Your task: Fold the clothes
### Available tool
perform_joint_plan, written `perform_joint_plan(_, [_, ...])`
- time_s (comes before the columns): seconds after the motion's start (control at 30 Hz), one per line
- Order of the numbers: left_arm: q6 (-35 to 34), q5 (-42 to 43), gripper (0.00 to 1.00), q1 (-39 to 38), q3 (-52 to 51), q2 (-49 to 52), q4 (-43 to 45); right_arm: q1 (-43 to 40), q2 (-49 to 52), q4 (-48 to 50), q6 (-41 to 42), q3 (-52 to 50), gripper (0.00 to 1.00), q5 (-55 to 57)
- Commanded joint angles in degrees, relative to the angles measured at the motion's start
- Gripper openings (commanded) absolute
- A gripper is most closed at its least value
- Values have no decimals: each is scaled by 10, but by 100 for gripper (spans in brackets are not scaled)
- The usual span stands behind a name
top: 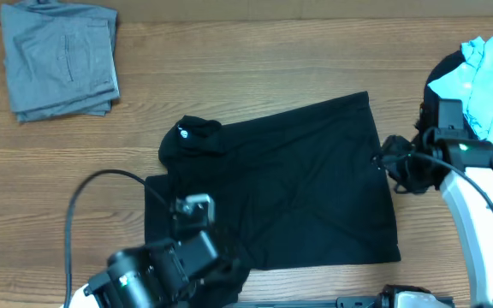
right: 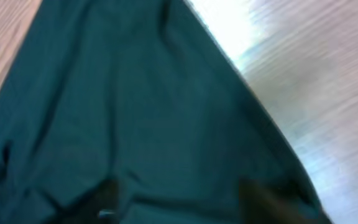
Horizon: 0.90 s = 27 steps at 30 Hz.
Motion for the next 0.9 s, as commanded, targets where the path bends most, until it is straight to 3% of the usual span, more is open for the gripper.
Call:
perform_joint_plan(0.0, [62,-43,31,82,11,16,44,1,25,32,-21,16,32,-55])
perform_joint_plan(0.03, [102,-15,20,128,11,31,75,1,34,51,-20,16,23,-66])
perform_joint_plan(0.1, [147,30,14,185,11,57,111,1,42,72,-20,16,19,-75])
perform_joint_plan(0.27, [257,176,8,349,30,195,199,1,66,111,-18,16,16,-89])
perform_joint_plan(0.33, [278,188,4,389,61,271,208,1,77,112,-18,16,15,-88])
perform_joint_plan(0.63, [309,186,4,410,247,542,159,1,111,129,-18,16,15,-88])
perform_joint_plan(0.87, [289,166,4,411,284,621,115,1,124,140,-18,16,15,-71])
